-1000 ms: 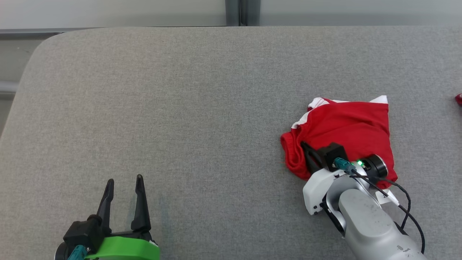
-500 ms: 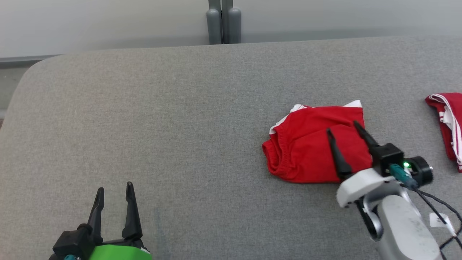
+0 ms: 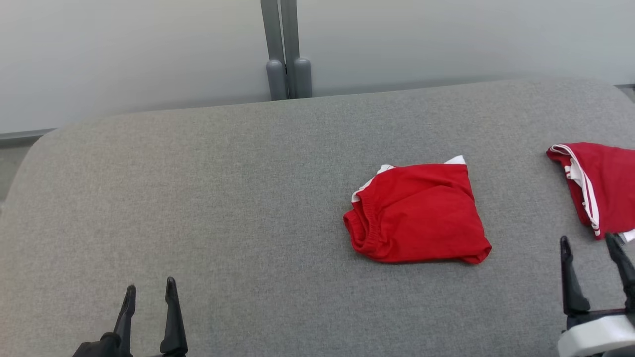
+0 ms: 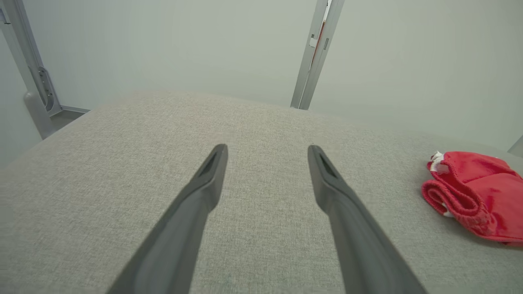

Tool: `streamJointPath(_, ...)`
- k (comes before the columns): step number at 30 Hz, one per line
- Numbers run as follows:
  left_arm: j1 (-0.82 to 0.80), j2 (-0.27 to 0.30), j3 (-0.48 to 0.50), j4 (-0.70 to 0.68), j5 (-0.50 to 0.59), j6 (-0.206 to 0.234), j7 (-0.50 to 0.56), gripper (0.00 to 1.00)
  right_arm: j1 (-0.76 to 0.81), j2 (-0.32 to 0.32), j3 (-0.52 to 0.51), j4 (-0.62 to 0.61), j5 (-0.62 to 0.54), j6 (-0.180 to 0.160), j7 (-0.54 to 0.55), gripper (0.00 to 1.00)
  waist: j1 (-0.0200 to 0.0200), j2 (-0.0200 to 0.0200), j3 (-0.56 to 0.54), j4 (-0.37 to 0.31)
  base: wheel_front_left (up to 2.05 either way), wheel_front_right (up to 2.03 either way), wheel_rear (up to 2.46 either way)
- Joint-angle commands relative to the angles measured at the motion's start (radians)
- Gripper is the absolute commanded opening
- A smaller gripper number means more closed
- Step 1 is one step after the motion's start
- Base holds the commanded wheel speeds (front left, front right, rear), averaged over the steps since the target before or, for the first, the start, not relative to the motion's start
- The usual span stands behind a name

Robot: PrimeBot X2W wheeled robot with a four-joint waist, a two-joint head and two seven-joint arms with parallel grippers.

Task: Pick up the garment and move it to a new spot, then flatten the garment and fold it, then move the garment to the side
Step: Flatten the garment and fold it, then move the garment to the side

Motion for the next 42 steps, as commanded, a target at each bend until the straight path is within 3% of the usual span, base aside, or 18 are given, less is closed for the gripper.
streamJointPath(1, 0.018, 0.003, 0.006, 0.013, 0.009, -0.008, -0.002, 1.0, 0.032, 0.01, 0.024, -0.009, 0.004, 0.001, -0.002, 1.0, 0.0, -0.0001, -0.02, -0.006, 0.0, 0.0, 0.0)
streamJointPath(8, 0.049, 0.003, 0.012, 0.035, 0.005, -0.025, -0.002, 1.0, 0.035, 0.044, 0.071, -0.034, 0.022, 0.0, -0.002, 1.0, 0.0, -0.0001, -0.029, -0.011, 0.0, 0.0, 0.0)
streamJointPath(24, 0.049, 0.003, 0.002, 0.038, 0.007, -0.013, -0.002, 1.0, 0.01, 0.029, 0.116, -0.016, 0.028, 0.0, -0.002, 1.0, 0.0, -0.0001, -0.046, 0.025, 0.0, 0.0, 0.0)
streamJointPath(28, 0.041, 0.003, 0.003, 0.033, 0.011, -0.015, -0.002, 1.0, -0.024, 0.065, 0.097, 0.032, 0.072, 0.001, -0.002, 1.0, 0.0, -0.0001, -0.033, 0.024, 0.0, 0.0, 0.0)
streamJointPath(30, 0.034, 0.003, 0.004, 0.032, 0.014, -0.02, -0.002, 1.0, -0.07, 0.069, 0.129, 0.114, 0.114, 0.0, 0.004, 1.0, 0.0, -0.0001, -0.02, 0.019, 0.0, 0.0, 0.0)
streamJointPath(37, -0.026, 0.003, -0.027, 0.034, 0.011, -0.032, -0.002, 1.0, -0.343, 0.029, 0.179, 0.302, 0.269, 0.0, 0.313, 1.0, 0.0, -0.0001, 0.066, 0.053, 0.0, 0.0, 0.0)
streamJointPath(42, -0.046, 0.003, -0.047, 0.045, -0.001, -0.026, -0.002, 1.0, -0.469, 0.031, 0.127, 0.446, 0.296, 0.0, 0.448, 1.0, 0.0, -0.0001, 0.103, 0.095, 0.0, 0.0, 0.0)
